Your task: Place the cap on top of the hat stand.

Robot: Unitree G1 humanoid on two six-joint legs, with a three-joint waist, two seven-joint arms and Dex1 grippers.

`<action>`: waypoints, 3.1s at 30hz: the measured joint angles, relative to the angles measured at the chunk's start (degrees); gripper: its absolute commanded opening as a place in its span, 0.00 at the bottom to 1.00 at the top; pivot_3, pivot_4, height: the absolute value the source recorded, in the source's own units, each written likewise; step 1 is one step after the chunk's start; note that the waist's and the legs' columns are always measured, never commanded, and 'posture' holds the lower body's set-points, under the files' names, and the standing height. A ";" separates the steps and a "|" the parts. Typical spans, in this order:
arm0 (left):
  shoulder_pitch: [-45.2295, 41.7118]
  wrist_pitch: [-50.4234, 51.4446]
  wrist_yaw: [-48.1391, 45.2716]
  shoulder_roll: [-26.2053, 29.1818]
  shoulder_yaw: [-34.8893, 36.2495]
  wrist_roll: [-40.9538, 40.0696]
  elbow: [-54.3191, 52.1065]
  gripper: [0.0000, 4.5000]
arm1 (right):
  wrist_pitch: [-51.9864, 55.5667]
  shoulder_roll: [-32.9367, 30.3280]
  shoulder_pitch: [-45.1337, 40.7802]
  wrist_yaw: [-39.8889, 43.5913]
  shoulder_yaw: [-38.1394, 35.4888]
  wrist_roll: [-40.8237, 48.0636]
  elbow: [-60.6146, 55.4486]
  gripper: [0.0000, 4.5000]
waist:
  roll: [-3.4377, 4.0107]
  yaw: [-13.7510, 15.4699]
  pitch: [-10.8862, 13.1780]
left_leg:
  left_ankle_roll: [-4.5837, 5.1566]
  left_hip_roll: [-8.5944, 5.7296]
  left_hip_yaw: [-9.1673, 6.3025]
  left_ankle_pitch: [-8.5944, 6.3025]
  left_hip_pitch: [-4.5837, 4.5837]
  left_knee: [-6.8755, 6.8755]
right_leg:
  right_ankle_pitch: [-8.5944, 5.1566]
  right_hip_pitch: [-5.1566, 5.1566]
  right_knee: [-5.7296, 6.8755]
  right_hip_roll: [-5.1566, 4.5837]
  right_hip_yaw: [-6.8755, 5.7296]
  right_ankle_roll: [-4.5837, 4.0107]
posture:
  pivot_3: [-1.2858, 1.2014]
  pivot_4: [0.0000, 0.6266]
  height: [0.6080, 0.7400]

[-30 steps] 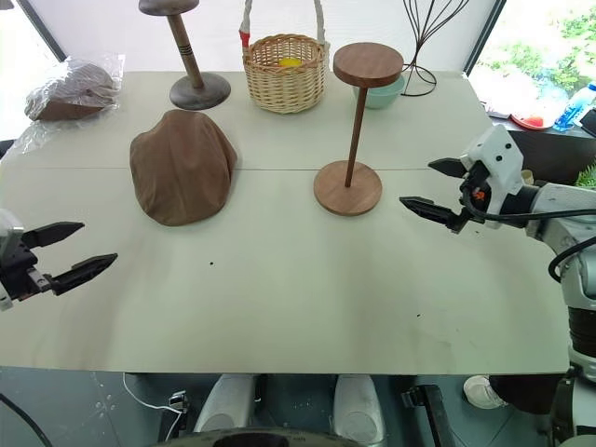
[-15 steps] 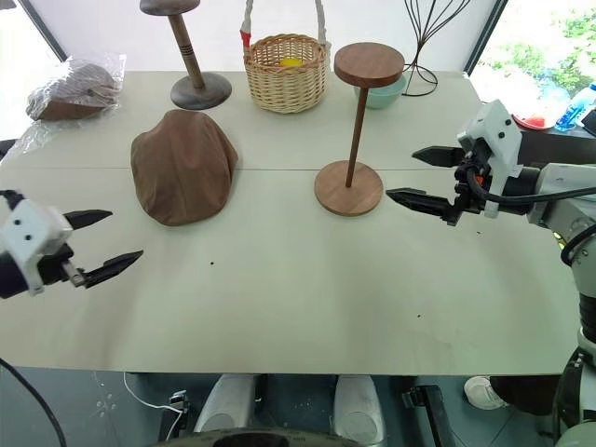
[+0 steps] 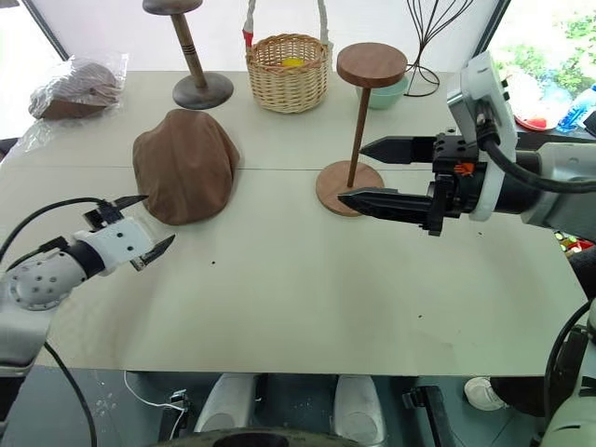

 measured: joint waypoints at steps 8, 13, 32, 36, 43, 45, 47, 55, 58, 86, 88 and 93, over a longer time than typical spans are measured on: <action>-7.53 -6.71 5.91 -5.13 -7.50 8.04 10.21 0.99 | 0.04 -1.02 0.21 -3.99 0.40 3.99 -0.29 1.00 | 0.01 0.83 0.00 | 0.03 0.00 -0.01 0.02 0.04 0.12 | 0.00 0.00 0.26 0.01 0.00 0.02 | 0.52 0.24 0.91; -11.43 -9.32 9.87 -7.42 -9.76 11.59 15.33 0.99 | -0.28 -1.74 -0.21 -5.70 0.63 5.86 -0.32 1.00 | 0.01 0.75 -0.01 | 0.02 0.01 -0.01 0.02 0.11 0.21 | 0.01 0.05 0.40 0.00 0.00 0.01 | 0.52 0.24 0.91; -25.56 -15.07 22.35 -11.41 -17.44 20.87 35.56 0.94 | -3.06 -2.40 -0.08 -7.68 2.68 6.13 -1.17 1.00 | 0.06 0.86 -0.05 | 0.01 0.03 -0.02 0.01 0.16 0.23 | 0.32 0.07 0.52 -0.01 -0.04 0.06 | 0.52 0.24 0.91; -26.11 -15.74 22.54 -11.71 -18.48 21.26 37.52 0.59 | -3.73 -2.51 0.54 -7.33 2.67 6.11 -1.42 1.00 | 0.07 0.71 -0.06 | -0.01 0.04 -0.02 0.00 0.15 0.22 | 0.42 0.05 0.48 -0.02 -0.04 0.03 | 0.52 0.24 0.91; -27.54 -15.50 23.63 -9.51 -17.80 22.17 38.38 0.01 | -4.52 -2.68 1.24 -7.30 2.64 6.15 -1.49 1.00 | 0.10 0.52 -0.07 | 0.03 0.04 -0.03 0.02 0.13 0.17 | 0.48 -0.06 0.48 0.01 -0.01 -0.08 | 0.52 0.24 0.91; -27.54 -15.40 23.88 -9.50 -17.81 22.24 38.47 0.01 | -4.54 -2.69 1.33 -7.34 2.64 6.26 -1.40 1.00 | 0.08 0.54 -0.06 | 0.03 0.04 -0.02 0.03 0.11 0.20 | 0.43 -0.05 0.47 0.02 0.01 0.01 | 0.52 0.24 0.91; -27.54 -15.34 24.74 -9.18 -17.78 22.29 38.46 0.01 | -4.53 -2.70 1.64 -7.53 2.61 6.75 -0.94 1.00 | 0.07 0.58 -0.06 | 0.03 0.04 -0.01 0.03 0.09 0.22 | 0.38 -0.05 0.46 0.02 0.01 0.10 | 0.52 0.24 0.91; -28.91 -16.31 25.65 -3.45 -15.50 22.16 37.80 0.01 | -5.68 -5.42 2.53 -5.47 2.17 4.76 -0.78 1.00 | -0.01 0.63 0.00 | 0.04 0.04 -0.01 0.03 -0.03 0.18 | 0.25 -0.16 0.45 0.05 0.04 0.26 | 0.52 0.24 0.91; -30.97 -18.19 25.62 -0.09 -13.92 21.78 36.59 0.01 | -6.58 -7.92 3.65 -2.95 0.26 2.61 0.78 1.00 | -0.06 0.81 0.03 | 0.03 0.03 -0.01 0.03 -0.09 0.19 | 0.24 -0.16 0.37 0.04 0.03 0.26 | 0.52 0.24 0.91; -51.32 -44.71 16.61 -9.10 -11.44 5.66 20.55 0.01 | -14.95 -15.10 11.47 12.34 -10.25 -16.58 9.95 1.00 | -0.10 0.65 0.07 | 0.03 0.01 0.22 0.06 0.09 0.38 | 0.34 -0.02 0.47 0.04 0.26 0.54 | 0.52 0.24 0.91; -52.03 -46.34 16.09 -10.50 -11.94 5.68 22.07 0.01 | -14.69 -15.12 11.47 12.25 -10.97 -16.58 10.15 1.00 | -0.11 0.67 0.07 | 0.03 0.01 0.24 0.05 0.09 0.40 | 0.34 -0.01 0.48 0.04 0.28 0.54 | 0.52 0.24 0.91; -55.03 -50.59 15.68 -14.68 -14.04 5.93 26.24 0.01 | -13.63 -15.13 11.92 11.83 -12.38 -16.42 9.48 1.00 | -0.11 0.74 0.07 | 0.03 0.00 0.24 0.05 0.07 0.55 | 0.34 0.05 0.48 0.04 0.29 0.54 | 0.52 0.24 0.91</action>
